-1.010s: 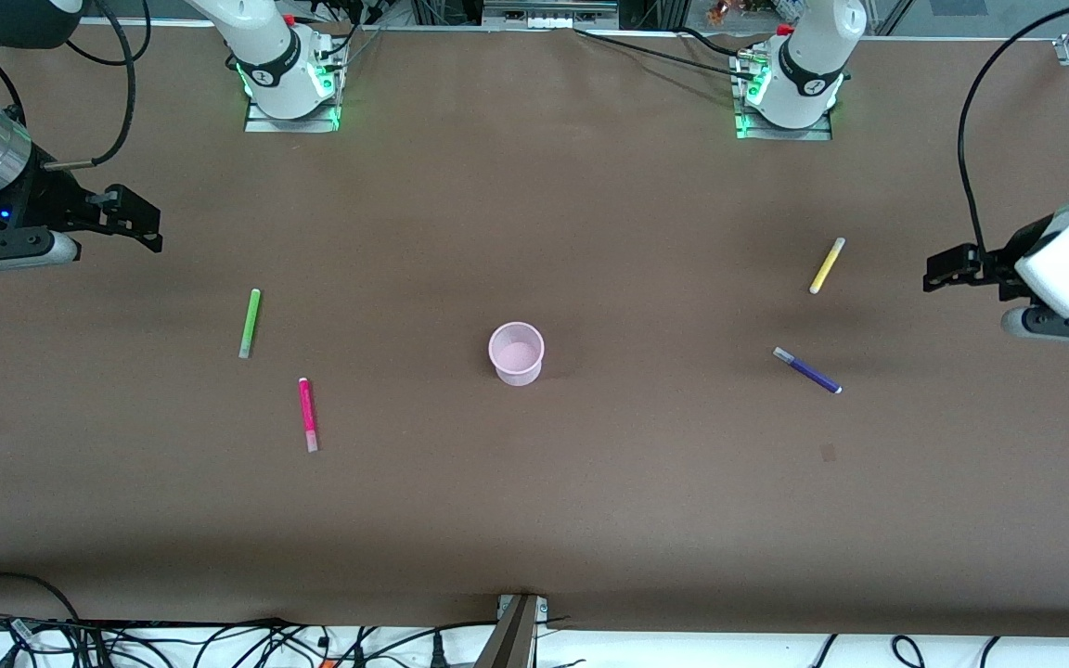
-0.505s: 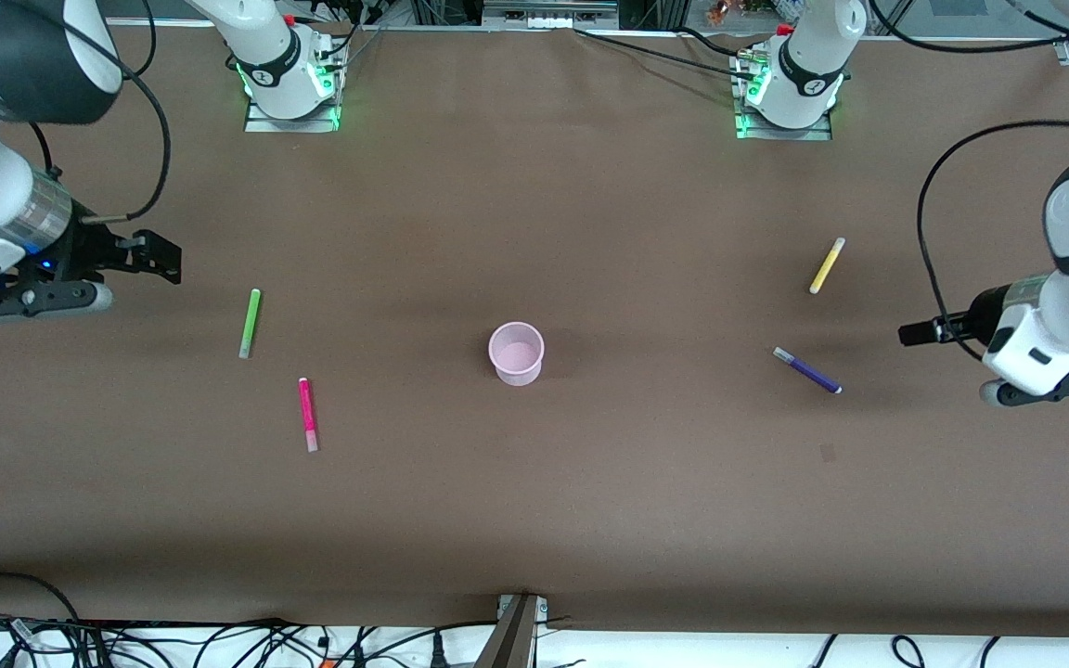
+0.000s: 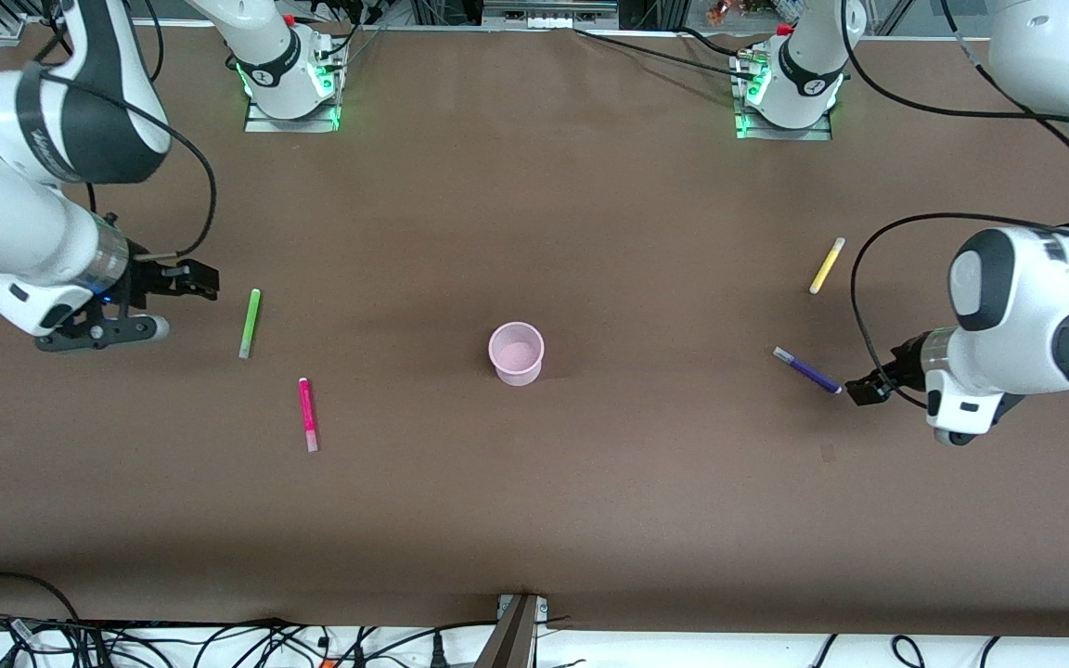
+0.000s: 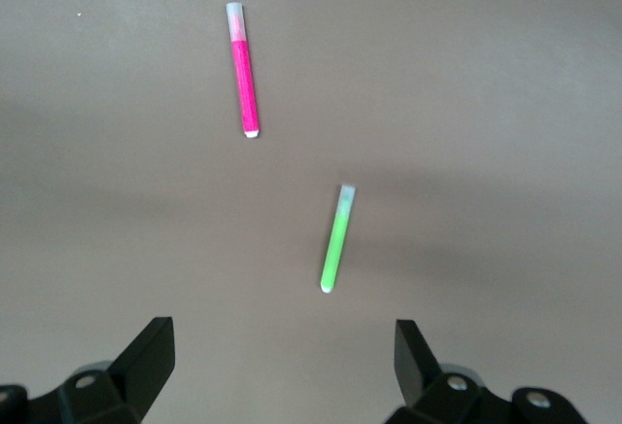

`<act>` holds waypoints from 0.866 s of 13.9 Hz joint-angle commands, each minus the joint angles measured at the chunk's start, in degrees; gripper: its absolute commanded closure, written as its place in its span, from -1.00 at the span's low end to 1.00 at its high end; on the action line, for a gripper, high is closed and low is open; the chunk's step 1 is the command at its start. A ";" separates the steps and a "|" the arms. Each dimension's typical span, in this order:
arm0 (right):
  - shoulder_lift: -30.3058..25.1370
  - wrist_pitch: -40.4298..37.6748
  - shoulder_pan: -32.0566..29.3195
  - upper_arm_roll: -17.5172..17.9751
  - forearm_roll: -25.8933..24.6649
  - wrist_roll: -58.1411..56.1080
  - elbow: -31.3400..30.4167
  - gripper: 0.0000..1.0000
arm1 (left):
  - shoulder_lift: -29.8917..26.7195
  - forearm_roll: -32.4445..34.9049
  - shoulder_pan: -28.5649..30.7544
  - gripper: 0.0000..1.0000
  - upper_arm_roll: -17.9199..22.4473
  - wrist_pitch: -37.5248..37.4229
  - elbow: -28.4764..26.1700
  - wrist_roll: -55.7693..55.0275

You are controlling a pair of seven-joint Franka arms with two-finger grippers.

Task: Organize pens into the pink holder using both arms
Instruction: 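Reach the right gripper to the pink marker while the left gripper reaches the blue pen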

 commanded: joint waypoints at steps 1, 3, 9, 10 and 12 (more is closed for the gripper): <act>5.15 3.79 1.26 0.12 0.53 2.89 -0.52 -1.00 | -0.41 -1.15 -0.63 -1.00 0.28 6.83 -5.71 -2.29; 10.68 10.45 2.49 0.21 0.71 5.45 -0.70 -1.00 | -0.32 -1.24 -0.63 -1.00 0.28 11.84 -9.75 -4.05; 21.24 25.59 5.84 0.21 2.20 10.29 -0.78 -0.98 | 1.43 -1.24 -0.63 -0.70 0.28 22.31 -15.22 -4.84; 21.95 27.00 5.92 0.21 2.29 10.21 -0.78 -0.97 | 1.70 -1.24 -0.63 -0.61 0.28 22.67 -15.31 -4.85; 23.36 28.58 5.31 0.12 2.20 9.94 -0.78 -0.94 | 2.75 -1.24 -0.63 -0.40 0.28 23.98 -15.31 -4.76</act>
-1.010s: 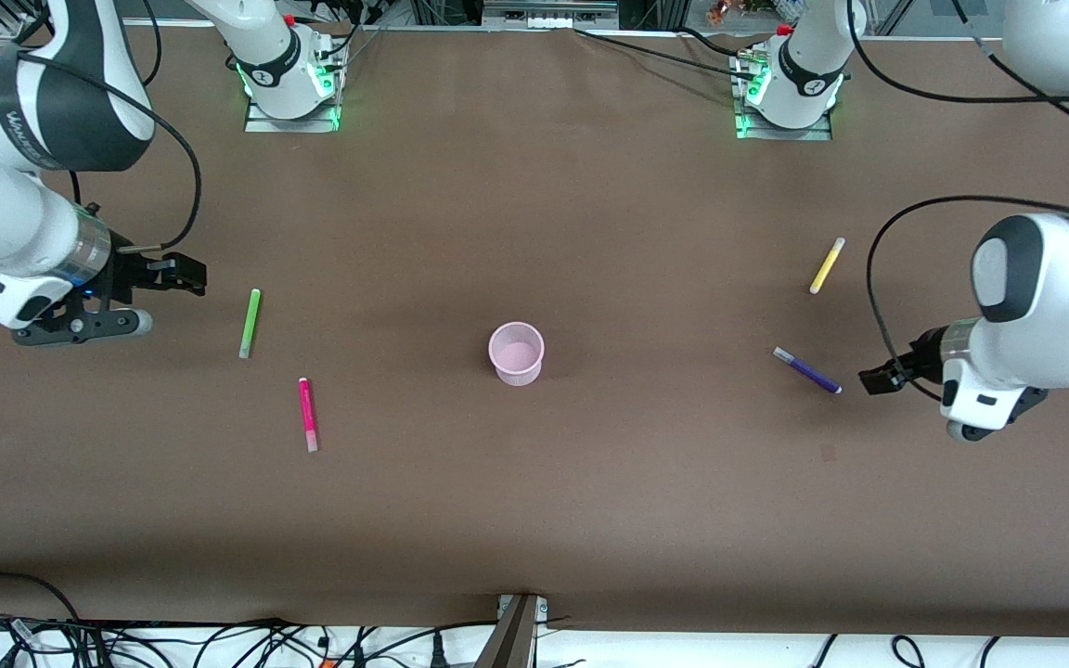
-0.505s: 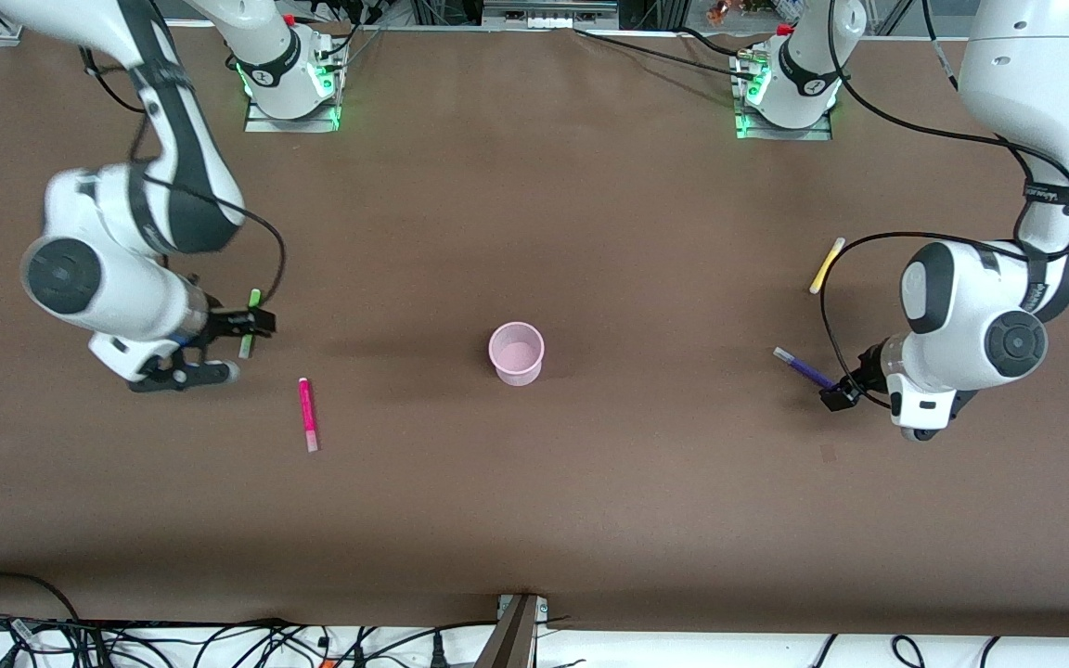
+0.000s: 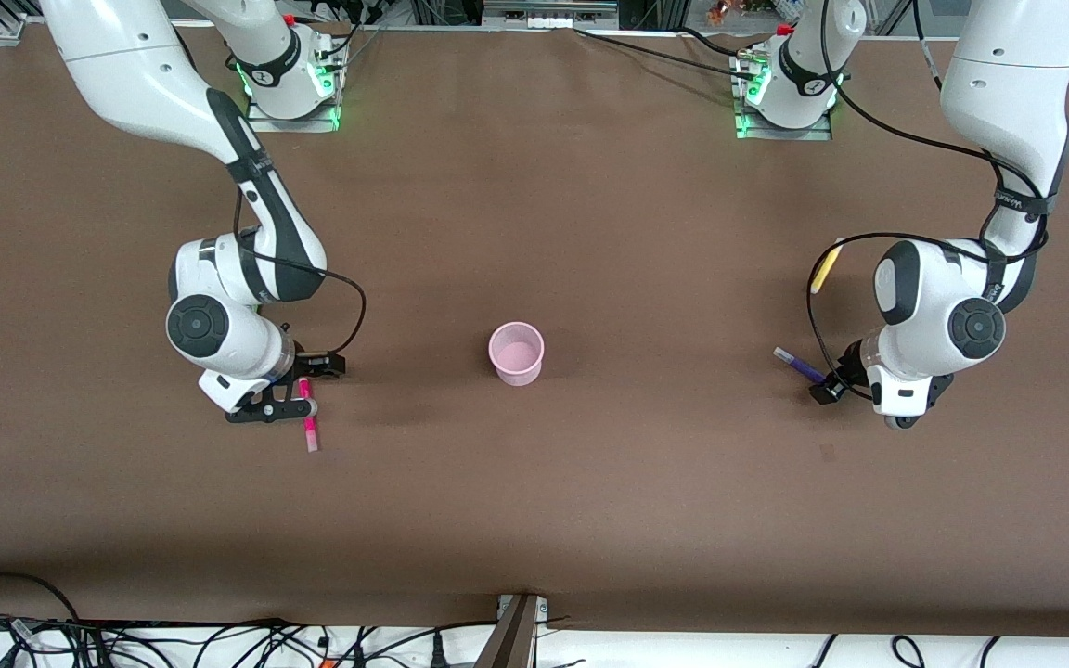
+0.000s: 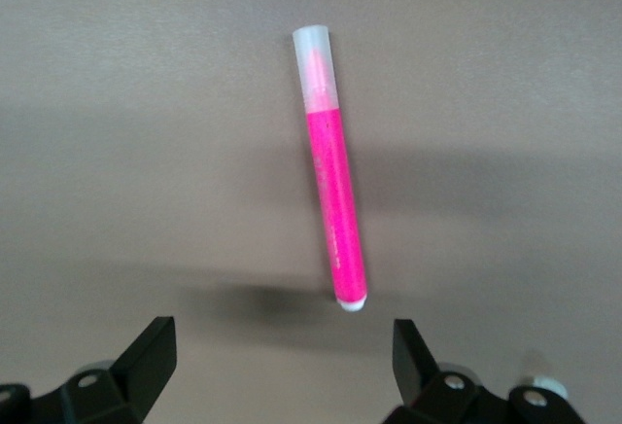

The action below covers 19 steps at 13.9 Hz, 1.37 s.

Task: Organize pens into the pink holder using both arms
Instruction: 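Grasp the pink marker with the right gripper while the left gripper grasps the blue pen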

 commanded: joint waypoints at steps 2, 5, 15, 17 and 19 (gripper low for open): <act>1.58 1.45 -2.43 -0.11 0.98 -2.27 0.64 -0.86 | 1.80 -0.88 -0.33 -0.39 0.24 2.75 -0.40 -0.09; 2.28 1.71 -3.41 -0.11 1.07 -4.57 0.64 -0.64 | 2.68 -0.88 -0.42 -0.39 0.24 3.81 -0.40 -0.09; 4.74 5.23 -2.97 -0.11 2.39 -7.55 1.78 -0.17 | 1.11 -0.18 -3.93 1.00 0.33 2.67 0.74 -0.52; 4.66 5.23 -3.15 -0.11 2.39 -8.44 1.87 0.13 | -2.40 -0.35 -5.60 1.00 -0.45 -0.91 2.49 -6.82; 4.66 5.14 -3.15 -0.11 2.48 -8.35 1.78 0.46 | -3.73 -0.62 -7.27 1.00 -2.56 -4.96 6.61 -15.16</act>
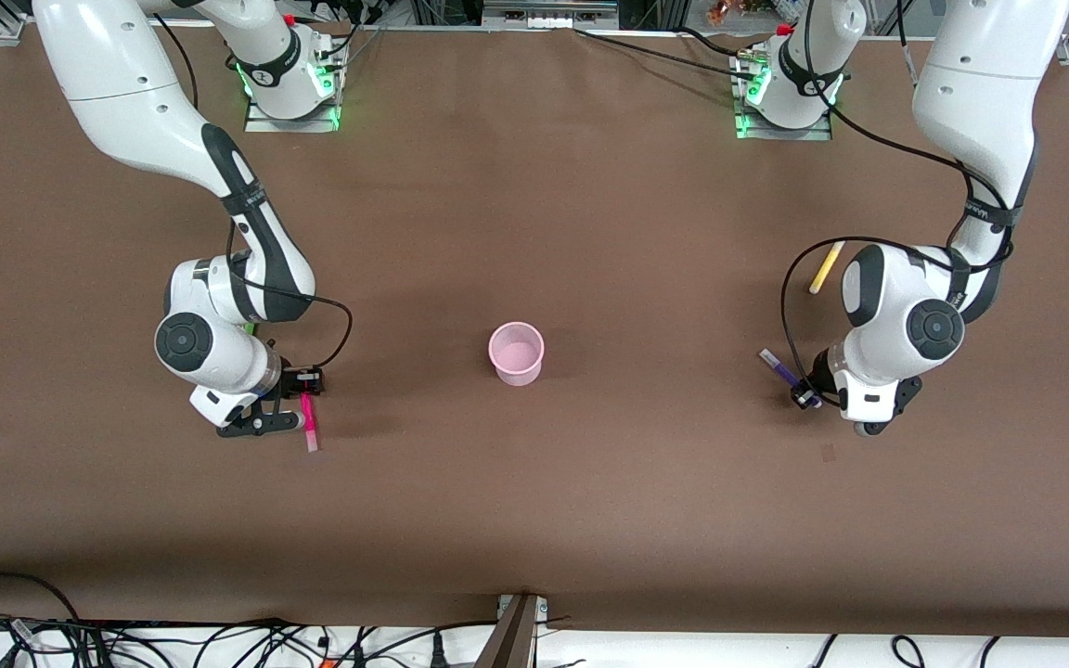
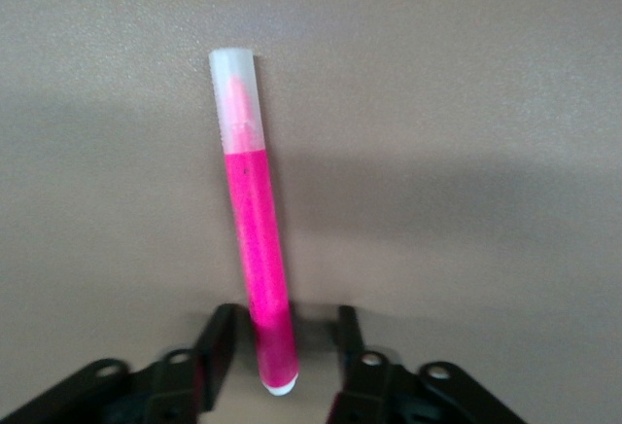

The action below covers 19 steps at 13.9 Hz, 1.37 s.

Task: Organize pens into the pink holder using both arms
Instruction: 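Grasp the pink marker with the right gripper while the left gripper grasps the blue pen, then carry the blue pen over the pink cup with the left gripper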

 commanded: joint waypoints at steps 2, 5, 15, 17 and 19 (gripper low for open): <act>0.64 -0.07 -0.36 0.30 1.44 -1.34 0.86 0.79 | -3.16 -0.42 -4.83 1.00 -2.48 -7.63 7.93 -17.39; 0.38 -0.51 -0.44 0.30 1.52 -1.33 1.12 1.00 | -3.07 -0.16 -10.46 1.00 -2.39 -8.96 14.09 -29.80; -1.90 -41.24 -1.50 -0.84 14.70 1.90 20.87 1.00 | 8.08 21.87 -26.72 1.00 -1.60 -8.25 30.71 -60.39; -2.43 -49.78 -1.94 -1.02 14.79 3.84 25.18 1.00 | 9.31 28.99 -29.44 1.00 -1.60 -8.17 30.72 -65.40; -2.78 -58.13 -2.20 -1.02 14.80 6.56 30.62 1.00 | 10.63 36.19 -32.17 1.00 -1.60 -8.25 30.72 -70.67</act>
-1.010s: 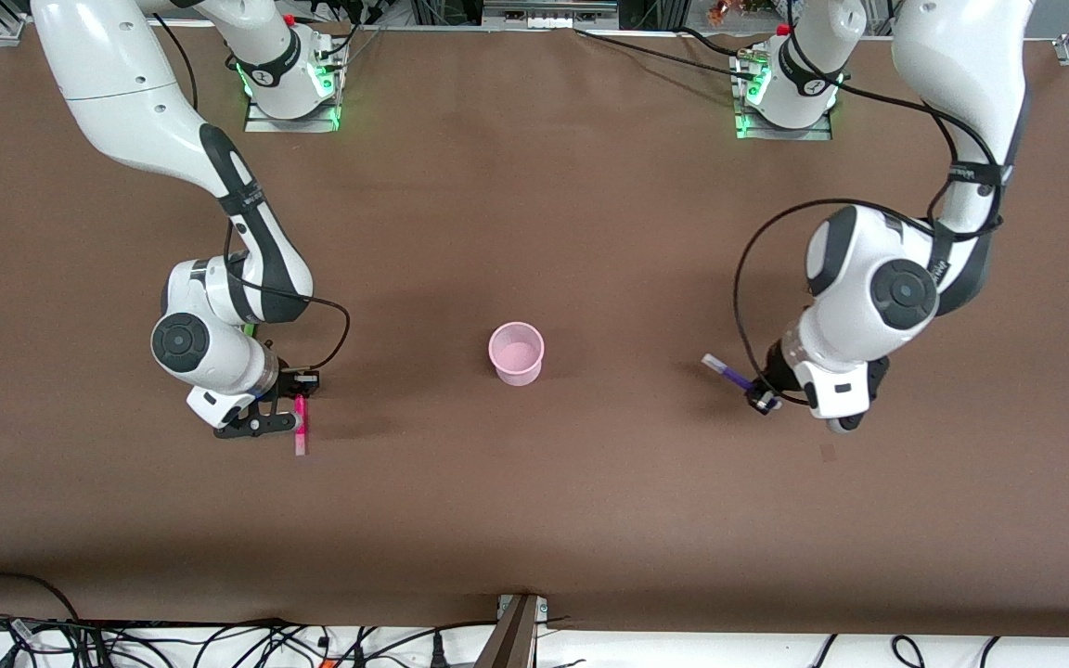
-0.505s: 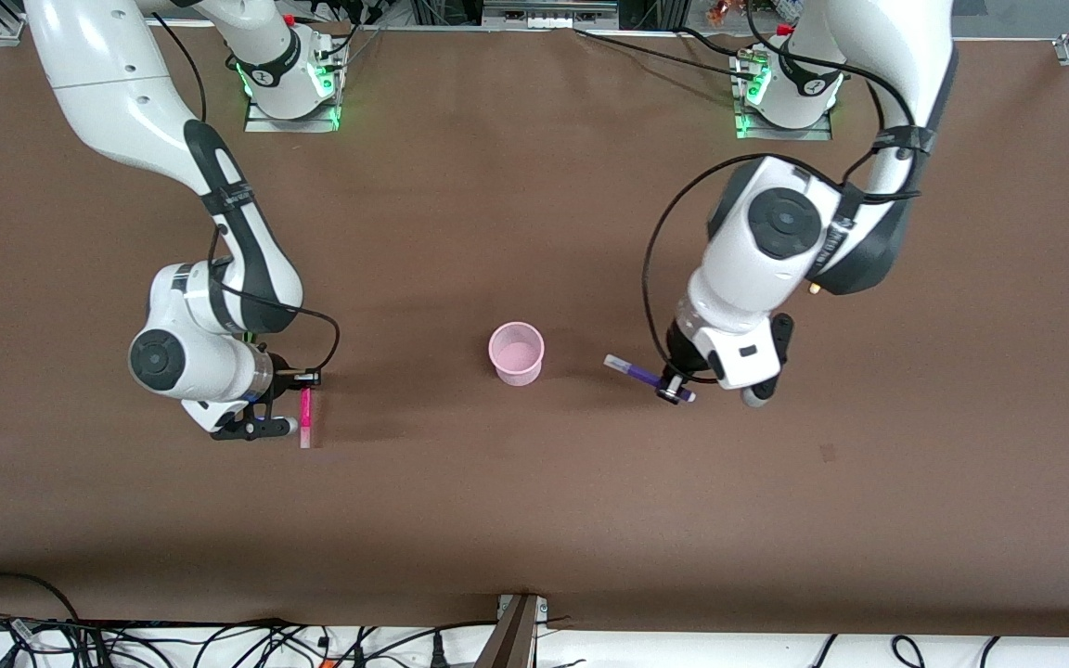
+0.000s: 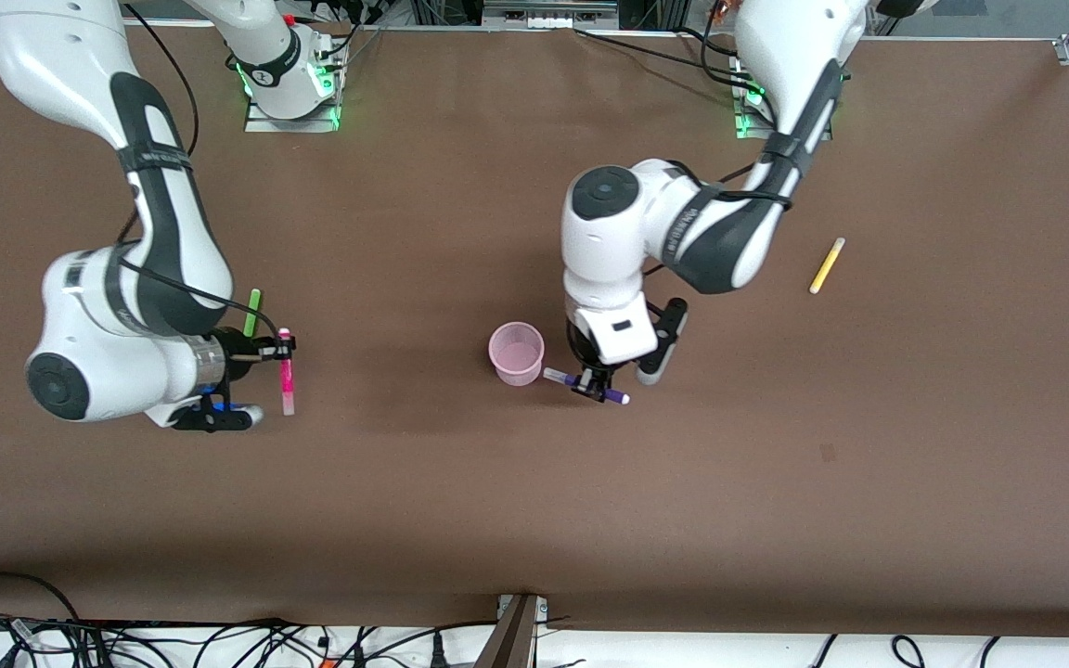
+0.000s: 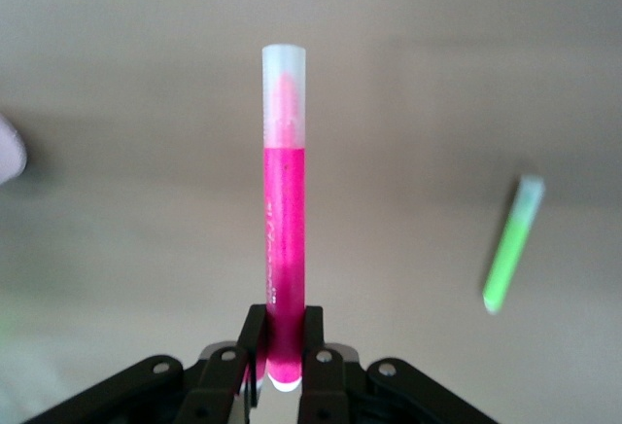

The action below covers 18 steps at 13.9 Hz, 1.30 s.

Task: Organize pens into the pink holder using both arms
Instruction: 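Carry the blue pen over the pink cup with the left gripper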

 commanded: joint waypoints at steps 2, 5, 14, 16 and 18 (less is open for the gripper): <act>0.19 -14.64 -0.45 0.73 1.13 7.31 9.74 1.00 | 2.16 10.71 -4.77 1.00 0.99 -1.42 2.36 -9.72; -0.86 -22.21 -0.54 0.30 7.70 14.87 11.77 1.00 | 2.69 12.66 -7.41 1.00 1.08 -3.26 2.27 -10.80; -2.62 -26.90 -1.24 0.21 9.66 16.21 11.78 1.00 | 5.67 16.36 -13.56 1.00 4.58 -5.56 2.27 -11.33; -2.62 -26.90 -1.24 0.21 9.66 16.21 11.69 1.00 | 5.85 16.18 -14.80 1.00 6.00 -5.56 2.44 -11.59; -2.62 -26.90 -1.24 0.21 9.66 16.30 11.78 1.00 | 5.85 16.18 -14.80 0.35 6.09 -5.56 2.71 -14.21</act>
